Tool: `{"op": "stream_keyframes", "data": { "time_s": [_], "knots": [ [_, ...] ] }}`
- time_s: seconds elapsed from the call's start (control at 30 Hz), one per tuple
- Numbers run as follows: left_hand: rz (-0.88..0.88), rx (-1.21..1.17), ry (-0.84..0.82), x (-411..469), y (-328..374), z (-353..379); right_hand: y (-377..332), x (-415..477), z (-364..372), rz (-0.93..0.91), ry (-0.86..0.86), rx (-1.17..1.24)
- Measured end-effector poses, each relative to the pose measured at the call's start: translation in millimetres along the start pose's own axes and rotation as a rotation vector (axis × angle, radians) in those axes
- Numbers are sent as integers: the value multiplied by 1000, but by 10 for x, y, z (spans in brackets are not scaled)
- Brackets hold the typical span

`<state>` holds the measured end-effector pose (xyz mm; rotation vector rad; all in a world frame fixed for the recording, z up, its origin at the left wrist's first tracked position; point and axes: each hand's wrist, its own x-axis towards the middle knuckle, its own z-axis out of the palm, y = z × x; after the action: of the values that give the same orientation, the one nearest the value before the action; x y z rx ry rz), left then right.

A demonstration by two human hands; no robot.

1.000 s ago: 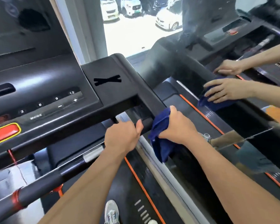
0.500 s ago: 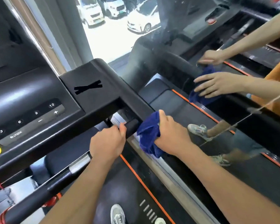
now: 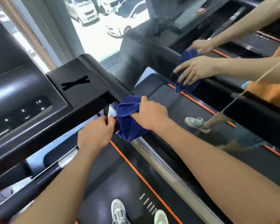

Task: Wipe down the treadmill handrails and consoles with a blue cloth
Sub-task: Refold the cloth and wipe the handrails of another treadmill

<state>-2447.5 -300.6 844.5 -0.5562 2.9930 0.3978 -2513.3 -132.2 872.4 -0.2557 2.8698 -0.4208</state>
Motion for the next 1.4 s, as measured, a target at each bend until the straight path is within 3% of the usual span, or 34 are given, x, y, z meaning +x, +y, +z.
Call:
{"op": "stream_keyframes", "data": {
  "time_s": [0.1,0.2,0.3,0.37,0.53,0.6,0.67,0.77,0.9,1.0,1.1,1.23,1.4],
  "knots": [
    [2,-217,119,-11,52,11,391,-529,-38,67,-86,22],
    [313,-425,270,-347,409,58,803,-1085,-68,137,-163,41],
    [628,-505,165,-1014,969,191,1181,-1486,-53,182,-262,147],
    [741,-457,145,-1302,1145,376,1309,-1505,-68,167,-329,278],
    [527,-498,118,-1277,1156,326,1087,-946,-128,200,-379,857],
    [560,-376,169,-1237,1251,237,990,-750,-95,228,-437,1019],
    [637,-249,162,-1194,1347,243,1011,-759,-86,191,-409,924],
    [757,-104,94,-1266,1424,360,1336,-1065,-83,301,-390,821],
    [889,50,12,-1686,1691,563,1854,-1474,19,322,-475,670],
    [846,58,7,-1712,1756,600,1749,-1509,-35,352,-505,912],
    [697,61,47,-1358,1573,518,1419,-1264,-119,296,-440,1089],
    [535,-151,43,-1333,1392,508,1214,-1034,-108,108,-412,980],
    [653,-191,22,-2151,1522,601,1716,-1581,-44,202,-410,746]
  ]
}}
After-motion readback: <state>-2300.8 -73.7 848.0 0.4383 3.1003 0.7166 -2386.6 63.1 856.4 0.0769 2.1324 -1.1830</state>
